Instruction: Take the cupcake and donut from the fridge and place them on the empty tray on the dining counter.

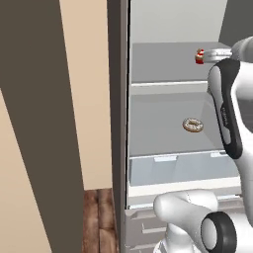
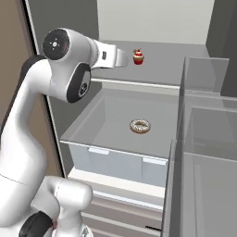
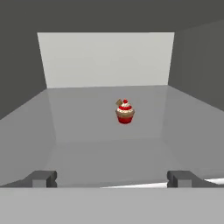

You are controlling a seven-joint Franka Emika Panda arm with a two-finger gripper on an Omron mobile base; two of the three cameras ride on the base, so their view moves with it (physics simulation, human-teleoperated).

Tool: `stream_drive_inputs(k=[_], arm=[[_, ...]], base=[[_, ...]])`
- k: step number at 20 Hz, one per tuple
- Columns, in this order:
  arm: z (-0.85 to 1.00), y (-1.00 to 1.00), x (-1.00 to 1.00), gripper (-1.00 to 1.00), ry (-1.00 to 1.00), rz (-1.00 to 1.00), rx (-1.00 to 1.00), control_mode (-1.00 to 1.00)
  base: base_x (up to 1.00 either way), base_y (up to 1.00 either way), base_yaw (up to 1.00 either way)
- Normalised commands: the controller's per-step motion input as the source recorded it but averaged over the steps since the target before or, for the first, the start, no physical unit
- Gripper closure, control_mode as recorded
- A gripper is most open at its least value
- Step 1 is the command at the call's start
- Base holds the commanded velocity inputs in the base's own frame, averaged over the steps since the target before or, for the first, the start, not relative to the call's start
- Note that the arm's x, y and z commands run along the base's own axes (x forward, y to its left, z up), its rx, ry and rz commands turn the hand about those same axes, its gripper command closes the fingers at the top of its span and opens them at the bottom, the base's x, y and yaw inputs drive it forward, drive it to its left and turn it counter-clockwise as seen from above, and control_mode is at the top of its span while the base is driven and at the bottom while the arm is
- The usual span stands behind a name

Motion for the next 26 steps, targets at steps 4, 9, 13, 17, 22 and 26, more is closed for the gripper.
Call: stream_drive_inputs(k=[4, 9, 13, 17, 22, 26], arm=[[0.0, -0.15, 0.33, -1.0, 0.1, 0.0, 0.0, -1.0], [-0.18, -0.15, 0.38, -1.0, 0.0, 0.0, 0.0, -1.0], [-0.21, -0.09, 0.5, -1.0, 0.0, 0.0, 0.0, -1.0], [-0.01, -0.18, 0.47, -1.0, 0.01, 0.0, 0.0, -1.0], [0.0, -0.29, 0.41, -1.0, 0.03, 0.0, 0.0, -1.0], [0.0, -0.21, 0.46, -1.0, 0.01, 0.0, 0.0, -1.0]], base=[[0.0, 0.0, 0.0], [0.0, 0.0, 0.0], [0.0, 0.0, 0.0], [0.0, 0.0, 0.0], [0.0, 0.0, 0.0], [0.0, 0.0, 0.0]])
